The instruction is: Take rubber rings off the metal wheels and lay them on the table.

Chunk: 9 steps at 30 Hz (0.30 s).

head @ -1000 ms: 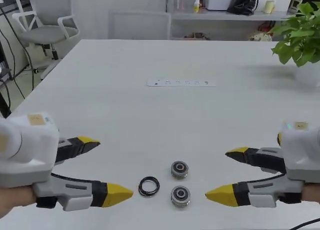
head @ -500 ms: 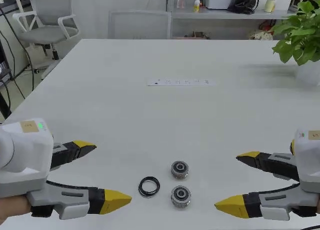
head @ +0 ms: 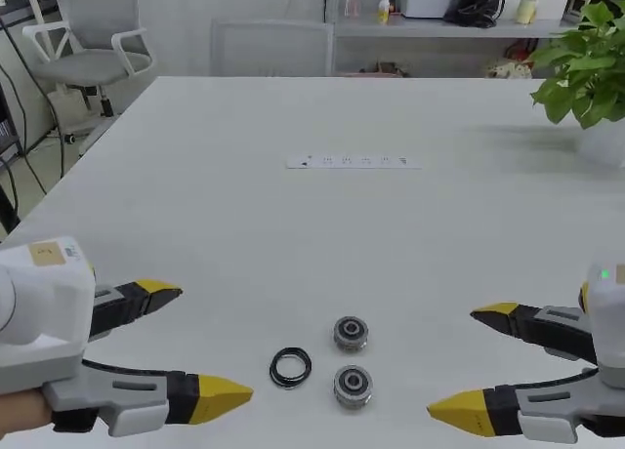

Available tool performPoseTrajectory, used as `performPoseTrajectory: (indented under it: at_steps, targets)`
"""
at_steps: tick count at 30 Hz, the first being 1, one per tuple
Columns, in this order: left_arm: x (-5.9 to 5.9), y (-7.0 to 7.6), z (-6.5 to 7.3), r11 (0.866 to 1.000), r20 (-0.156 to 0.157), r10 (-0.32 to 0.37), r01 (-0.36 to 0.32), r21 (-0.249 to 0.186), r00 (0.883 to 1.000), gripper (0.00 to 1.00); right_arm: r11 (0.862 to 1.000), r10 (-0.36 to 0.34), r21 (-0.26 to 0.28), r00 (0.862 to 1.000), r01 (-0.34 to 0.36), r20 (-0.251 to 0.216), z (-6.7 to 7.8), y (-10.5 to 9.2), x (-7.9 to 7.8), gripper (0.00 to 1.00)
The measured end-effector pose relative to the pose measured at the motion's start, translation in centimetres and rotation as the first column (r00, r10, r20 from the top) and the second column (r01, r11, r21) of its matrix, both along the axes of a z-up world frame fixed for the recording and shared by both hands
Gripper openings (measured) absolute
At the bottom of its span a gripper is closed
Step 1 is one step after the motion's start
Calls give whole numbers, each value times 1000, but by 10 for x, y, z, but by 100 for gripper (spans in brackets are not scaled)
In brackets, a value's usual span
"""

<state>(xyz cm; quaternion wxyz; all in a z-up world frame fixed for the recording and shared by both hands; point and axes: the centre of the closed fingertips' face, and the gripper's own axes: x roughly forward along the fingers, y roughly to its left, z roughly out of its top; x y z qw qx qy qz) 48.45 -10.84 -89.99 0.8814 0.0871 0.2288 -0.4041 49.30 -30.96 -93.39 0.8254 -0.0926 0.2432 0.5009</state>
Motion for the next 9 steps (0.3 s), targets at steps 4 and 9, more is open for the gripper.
performPoseTrajectory:
  at_steps: [4,9]
  targets:
    - [1,0,0,1000,-2,0,0,-1,1000,87,1000,-1,-1,1000,1,-2,0,0,0,81]
    - [1,1,-2,1000,-6,0,0,-2,1000,87,1000,-2,-5,1000,2,-3,-2,-1,1,81]
